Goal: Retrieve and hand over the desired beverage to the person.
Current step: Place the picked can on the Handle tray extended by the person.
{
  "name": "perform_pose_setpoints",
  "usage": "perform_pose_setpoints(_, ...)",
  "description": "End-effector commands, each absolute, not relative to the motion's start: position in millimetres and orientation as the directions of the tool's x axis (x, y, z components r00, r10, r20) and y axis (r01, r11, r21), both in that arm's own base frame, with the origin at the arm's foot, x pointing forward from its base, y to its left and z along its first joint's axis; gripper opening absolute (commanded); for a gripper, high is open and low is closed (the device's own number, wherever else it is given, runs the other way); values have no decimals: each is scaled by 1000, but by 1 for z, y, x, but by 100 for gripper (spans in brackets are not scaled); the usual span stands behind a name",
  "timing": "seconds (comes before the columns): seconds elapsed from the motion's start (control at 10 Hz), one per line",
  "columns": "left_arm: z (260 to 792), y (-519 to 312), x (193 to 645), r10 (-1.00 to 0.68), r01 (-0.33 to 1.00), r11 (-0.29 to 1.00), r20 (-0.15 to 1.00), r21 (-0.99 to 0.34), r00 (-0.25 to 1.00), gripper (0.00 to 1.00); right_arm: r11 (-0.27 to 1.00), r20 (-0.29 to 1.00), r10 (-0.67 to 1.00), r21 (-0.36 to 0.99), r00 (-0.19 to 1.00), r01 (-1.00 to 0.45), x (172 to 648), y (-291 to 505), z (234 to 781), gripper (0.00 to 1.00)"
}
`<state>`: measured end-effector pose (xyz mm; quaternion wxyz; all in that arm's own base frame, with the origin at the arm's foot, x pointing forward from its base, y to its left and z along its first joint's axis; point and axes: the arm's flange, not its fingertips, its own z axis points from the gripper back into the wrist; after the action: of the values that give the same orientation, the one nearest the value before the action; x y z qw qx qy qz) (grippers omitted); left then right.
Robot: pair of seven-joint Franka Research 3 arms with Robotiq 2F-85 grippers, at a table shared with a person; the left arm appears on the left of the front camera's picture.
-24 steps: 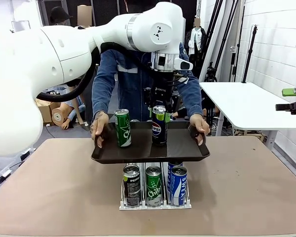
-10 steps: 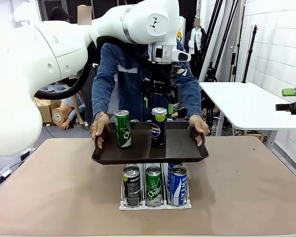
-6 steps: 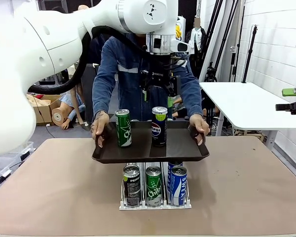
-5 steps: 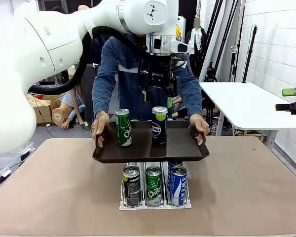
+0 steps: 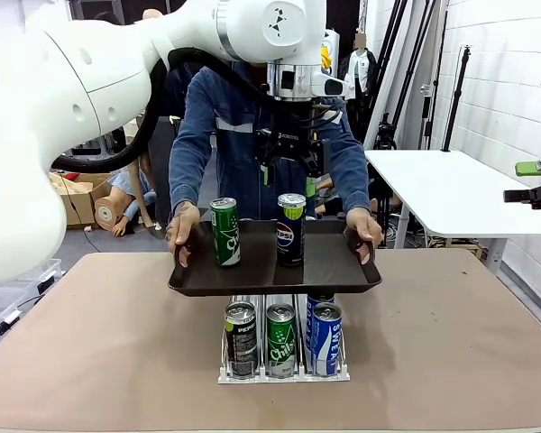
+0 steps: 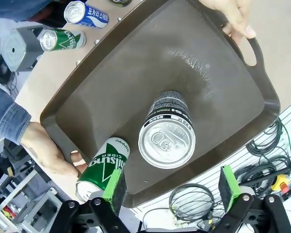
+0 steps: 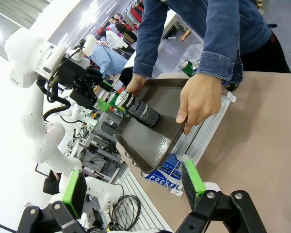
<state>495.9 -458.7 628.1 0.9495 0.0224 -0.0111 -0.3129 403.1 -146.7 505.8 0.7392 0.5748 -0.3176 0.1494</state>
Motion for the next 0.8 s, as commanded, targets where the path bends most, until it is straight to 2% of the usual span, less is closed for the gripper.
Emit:
perform_pose_setpoints(0.0, 631, -459, 496, -593, 592, 805, 19, 41, 805, 100, 284, 645, -149, 754, 750, -592, 403, -146, 506, 100)
perform_pose_setpoints(0.7, 631, -459, 496, -593, 592, 805, 19, 41, 805, 100, 284, 645, -149, 754, 750, -592, 403, -146, 506, 100)
